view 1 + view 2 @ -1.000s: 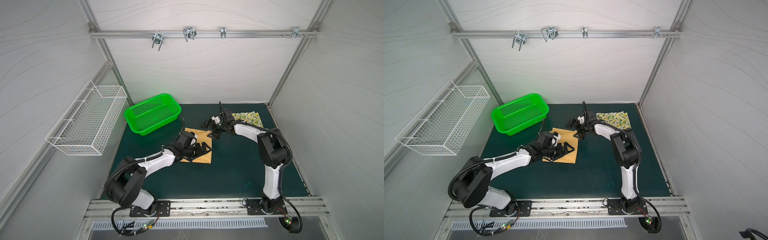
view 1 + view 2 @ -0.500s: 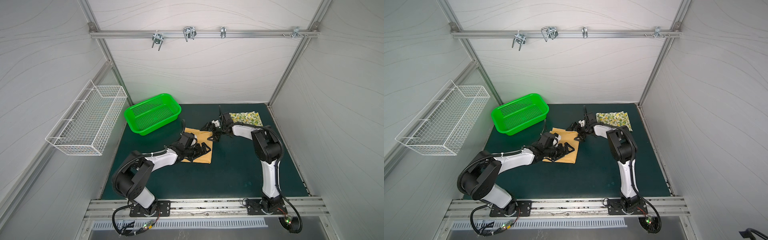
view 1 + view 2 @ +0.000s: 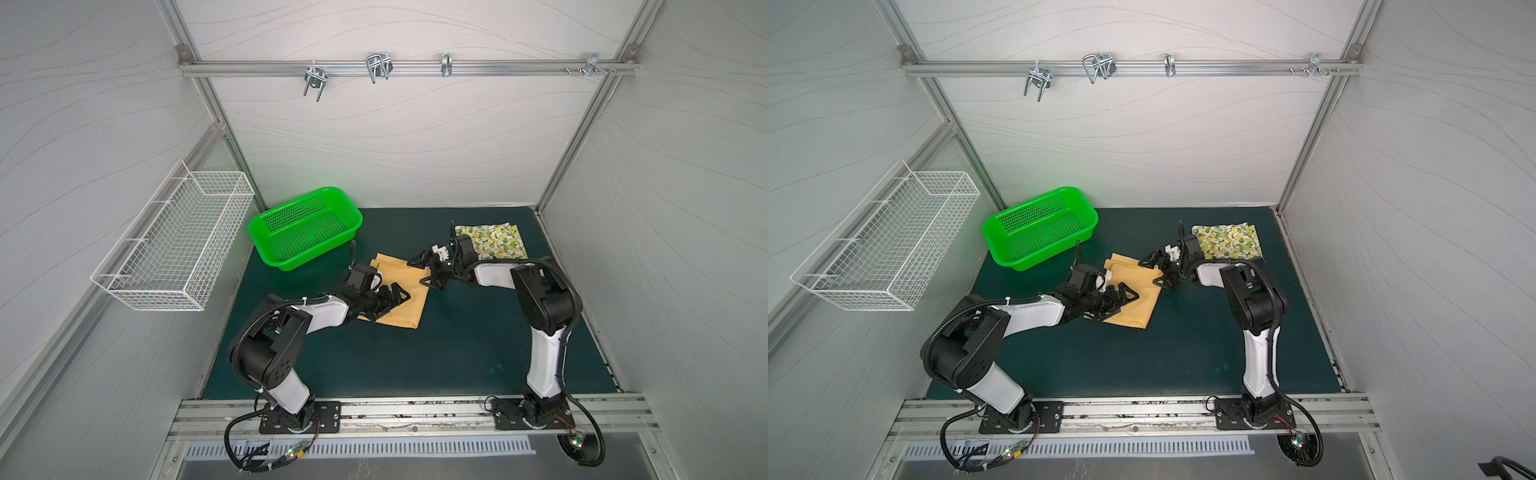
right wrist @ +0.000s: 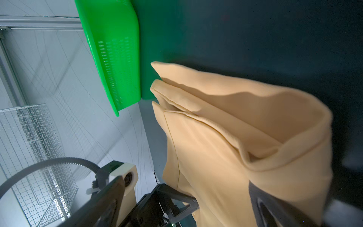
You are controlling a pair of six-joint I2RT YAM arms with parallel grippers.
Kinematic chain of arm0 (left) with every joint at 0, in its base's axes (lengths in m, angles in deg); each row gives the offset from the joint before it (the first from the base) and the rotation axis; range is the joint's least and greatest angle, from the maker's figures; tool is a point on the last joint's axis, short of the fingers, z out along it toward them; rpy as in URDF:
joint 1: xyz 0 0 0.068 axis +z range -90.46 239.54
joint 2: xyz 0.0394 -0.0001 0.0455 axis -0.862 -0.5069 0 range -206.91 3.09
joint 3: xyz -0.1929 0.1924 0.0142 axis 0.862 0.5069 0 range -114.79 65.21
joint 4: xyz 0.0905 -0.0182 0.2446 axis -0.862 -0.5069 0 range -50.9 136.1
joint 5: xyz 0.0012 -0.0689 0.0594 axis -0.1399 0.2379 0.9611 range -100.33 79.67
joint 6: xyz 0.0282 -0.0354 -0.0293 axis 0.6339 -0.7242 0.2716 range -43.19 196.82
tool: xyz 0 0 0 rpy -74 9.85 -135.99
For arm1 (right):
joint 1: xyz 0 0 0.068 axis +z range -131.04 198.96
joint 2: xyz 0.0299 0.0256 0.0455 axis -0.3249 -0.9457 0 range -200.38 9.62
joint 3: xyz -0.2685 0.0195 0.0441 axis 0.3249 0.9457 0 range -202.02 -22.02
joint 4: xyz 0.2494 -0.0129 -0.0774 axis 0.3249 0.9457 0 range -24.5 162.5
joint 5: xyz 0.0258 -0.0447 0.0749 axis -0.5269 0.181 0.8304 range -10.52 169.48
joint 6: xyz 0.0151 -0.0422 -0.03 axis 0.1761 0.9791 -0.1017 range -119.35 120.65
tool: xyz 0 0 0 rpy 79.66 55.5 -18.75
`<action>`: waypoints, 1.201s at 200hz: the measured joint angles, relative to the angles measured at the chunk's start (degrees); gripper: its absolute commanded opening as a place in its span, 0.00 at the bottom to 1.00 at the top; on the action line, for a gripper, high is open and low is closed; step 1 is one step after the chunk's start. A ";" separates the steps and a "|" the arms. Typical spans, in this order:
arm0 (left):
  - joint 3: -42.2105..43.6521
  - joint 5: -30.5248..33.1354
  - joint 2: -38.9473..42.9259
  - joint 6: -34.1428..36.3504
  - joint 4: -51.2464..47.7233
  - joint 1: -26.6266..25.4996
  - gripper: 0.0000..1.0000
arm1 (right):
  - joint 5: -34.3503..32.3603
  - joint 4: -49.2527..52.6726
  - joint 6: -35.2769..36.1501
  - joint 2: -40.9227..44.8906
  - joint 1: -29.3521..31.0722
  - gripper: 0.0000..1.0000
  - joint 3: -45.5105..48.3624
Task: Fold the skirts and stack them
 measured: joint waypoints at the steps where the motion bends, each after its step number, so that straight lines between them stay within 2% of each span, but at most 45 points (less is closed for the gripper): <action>1: -0.09 -0.07 -0.09 0.02 0.04 0.07 0.98 | -0.09 -0.17 -0.04 0.09 -0.02 0.99 0.24; 44: -2.89 -1.01 -2.73 1.53 -0.33 1.46 0.97 | -2.62 -4.87 -2.21 4.96 -0.02 0.99 8.09; 90: -8.79 -0.17 -6.21 4.42 -5.09 3.21 0.98 | -5.90 -8.28 -3.82 10.95 0.85 0.99 16.48; 143: -15.96 0.42 -10.84 6.78 -9.40 7.06 0.97 | -13.00 -16.70 -6.97 15.04 8.83 0.99 24.26; 206: -26.60 0.83 -17.35 8.55 -15.30 8.00 0.96 | -19.91 -19.78 -9.40 15.08 18.14 0.99 24.83; 225: -28.24 0.66 -17.90 8.79 -17.11 8.00 0.96 | -20.85 -18.38 -8.81 15.45 18.84 0.99 24.26; 240: -29.46 0.63 -17.90 9.22 -19.32 8.02 0.96 | -21.62 -13.33 -6.45 17.59 18.93 0.99 23.30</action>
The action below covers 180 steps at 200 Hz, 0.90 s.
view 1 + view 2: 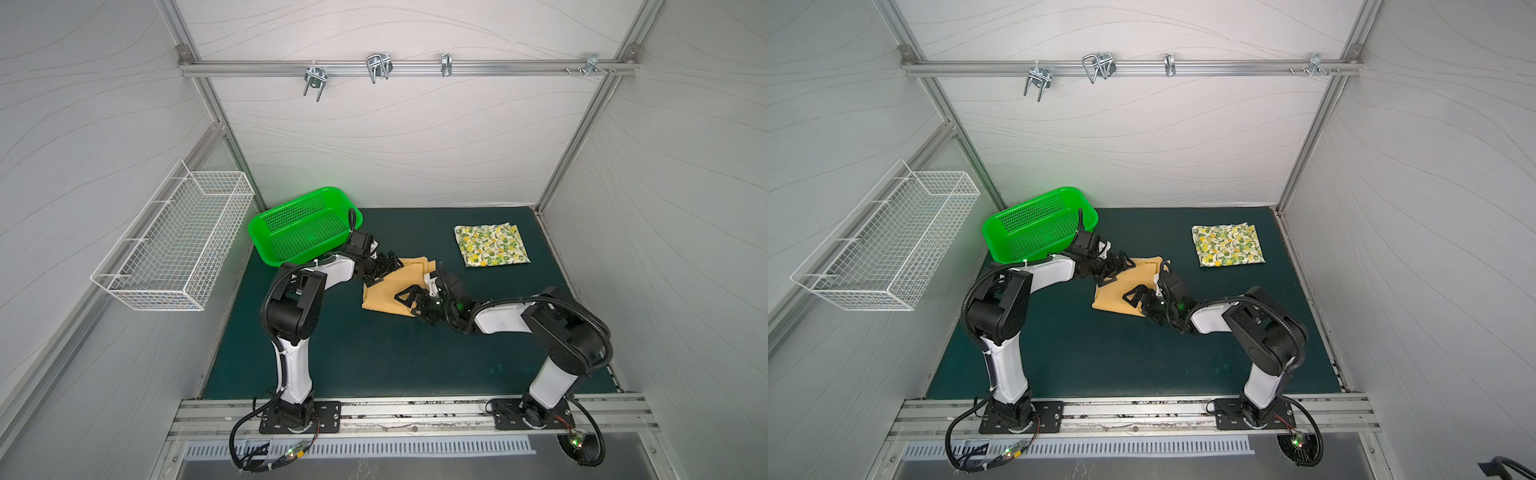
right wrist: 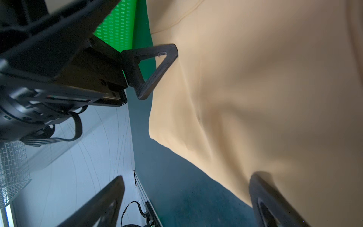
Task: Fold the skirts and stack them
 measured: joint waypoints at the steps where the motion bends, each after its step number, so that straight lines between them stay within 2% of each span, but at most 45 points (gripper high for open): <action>1: -0.07 -0.02 0.00 0.02 -0.07 0.00 0.96 | -0.20 0.74 0.20 0.33 0.00 0.99 -0.17; 42: -0.37 -1.09 4.59 -0.04 -3.08 0.81 0.97 | -0.96 16.87 10.05 7.72 -1.40 0.99 -11.13; 85: 7.17 -4.74 16.48 -3.37 1.14 1.09 0.98 | 4.46 19.54 15.15 8.87 -9.88 0.99 -18.27; 116: 14.53 -6.86 19.26 -5.66 4.35 1.11 0.98 | 9.88 20.98 16.28 2.84 -14.71 0.99 -23.63; 180: 23.78 -7.50 19.74 -7.23 7.23 1.22 0.98 | 18.36 22.49 17.75 -12.55 -15.67 0.99 -34.84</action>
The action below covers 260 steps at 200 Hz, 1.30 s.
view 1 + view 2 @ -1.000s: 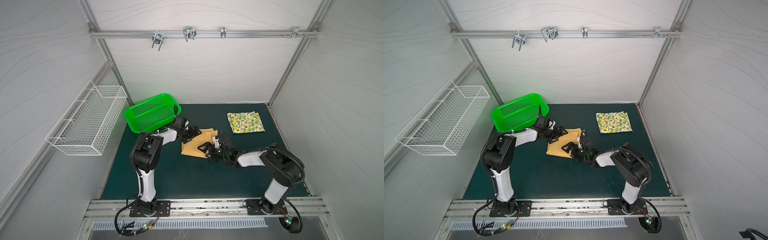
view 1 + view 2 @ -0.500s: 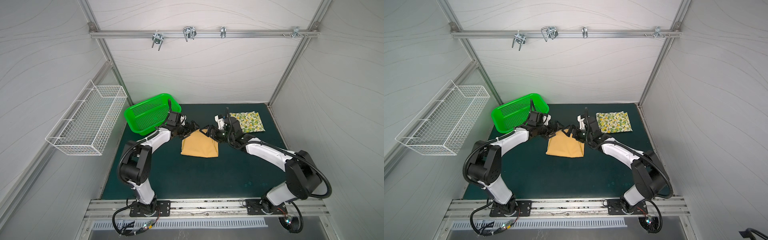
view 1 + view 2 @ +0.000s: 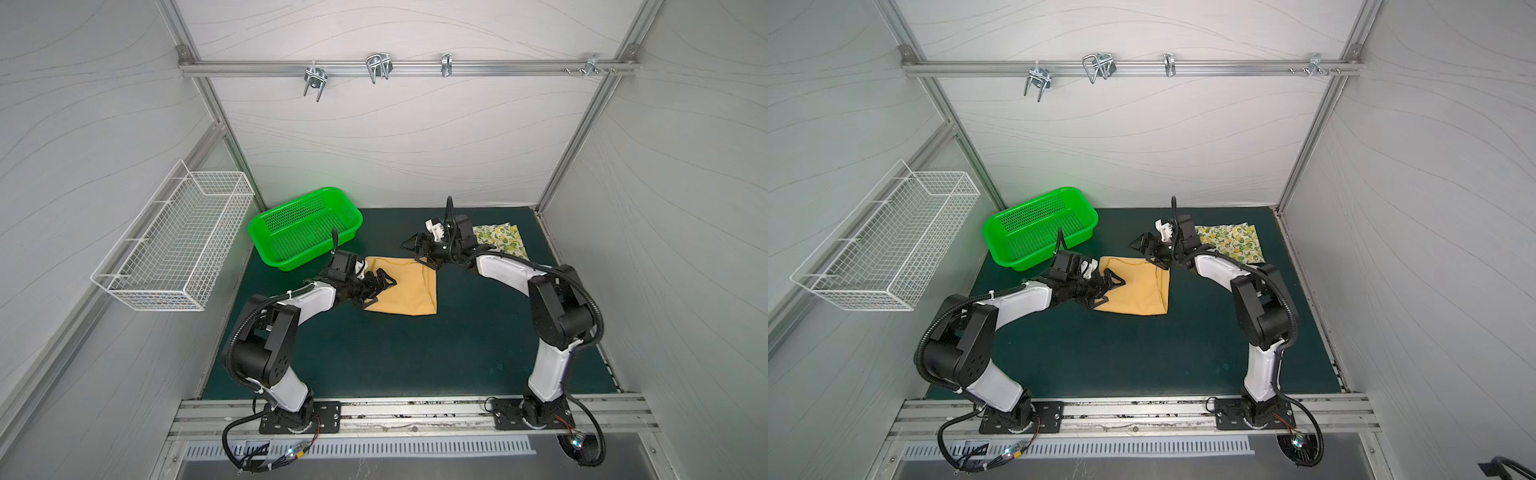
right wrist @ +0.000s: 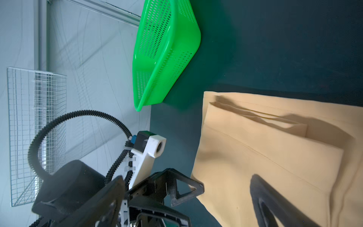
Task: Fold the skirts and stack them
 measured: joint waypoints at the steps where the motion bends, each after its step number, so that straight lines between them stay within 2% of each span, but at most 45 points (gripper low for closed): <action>1: 0.09 0.00 0.00 -0.04 0.11 0.02 0.98 | 0.13 0.00 0.00 -0.26 -0.02 0.99 -0.15; 43: 3.30 0.00 0.48 -0.07 3.37 0.68 0.98 | 2.01 -0.13 -0.26 -7.52 -1.05 0.99 -2.80; 82: 6.56 -0.15 0.13 0.15 7.28 1.97 0.98 | 1.14 -0.28 -0.90 -11.50 -1.79 0.99 -2.71; 133: 7.89 -3.69 -2.69 0.13 14.88 2.99 0.97 | 0.09 -3.96 -1.31 -11.58 -2.14 0.99 -0.13; 157: 7.93 -4.09 -2.86 0.11 15.43 3.04 0.97 | 0.15 -4.33 -1.31 -10.69 -2.14 0.99 0.76; 197: 3.04 -3.37 -2.54 0.81 7.02 3.13 0.98 | 1.25 -0.04 -1.29 -5.49 -2.91 0.99 1.66; 228: -4.44 -1.49 -0.33 0.76 0.09 3.26 0.98 | 0.70 5.49 0.94 4.68 -3.26 0.99 1.66; 260: -13.18 -0.17 -0.35 0.81 -2.23 3.26 0.98 | -1.38 11.08 4.79 16.28 -3.43 0.99 2.97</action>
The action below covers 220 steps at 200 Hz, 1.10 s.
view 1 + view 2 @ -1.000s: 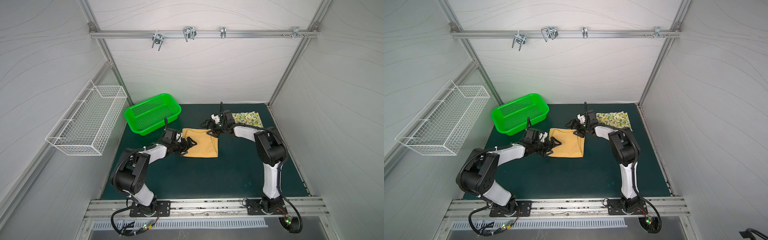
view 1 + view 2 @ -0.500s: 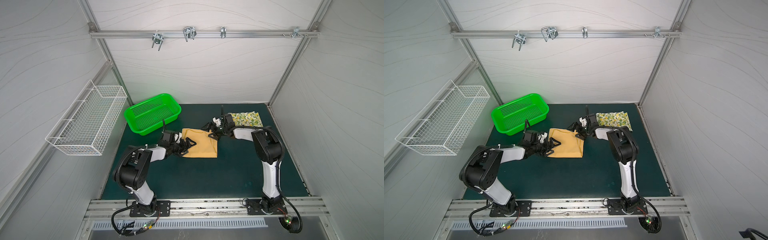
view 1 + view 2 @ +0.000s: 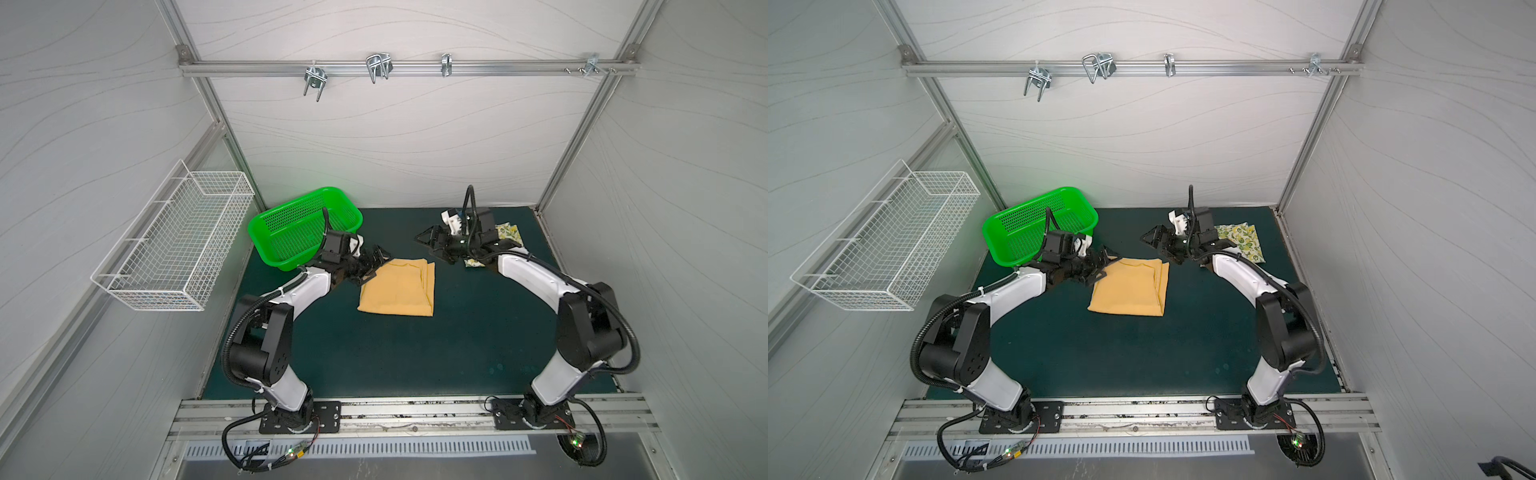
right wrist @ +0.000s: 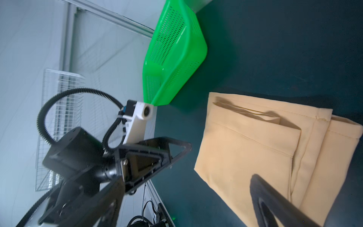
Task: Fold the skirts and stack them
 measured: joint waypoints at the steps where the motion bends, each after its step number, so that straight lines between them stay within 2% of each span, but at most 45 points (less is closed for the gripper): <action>1: -0.15 0.02 -0.02 0.00 -0.07 0.00 0.98 | -0.13 0.09 0.09 0.24 0.00 0.99 0.07; 35: -4.68 -0.15 -3.69 -0.57 0.37 0.00 0.99 | -3.85 5.55 3.67 8.63 0.00 0.99 4.66; 81: -7.78 -1.57 -13.00 -1.64 0.55 0.09 0.99 | -6.91 9.94 6.25 13.86 0.00 0.99 11.26; 153: -16.50 -2.84 -24.22 -2.64 2.99 0.79 0.98 | -7.69 10.64 7.54 14.45 0.00 0.99 16.55; 220: -16.76 -3.28 -28.39 -2.40 5.75 1.51 0.98 | -7.69 10.49 7.61 14.45 0.00 0.99 19.28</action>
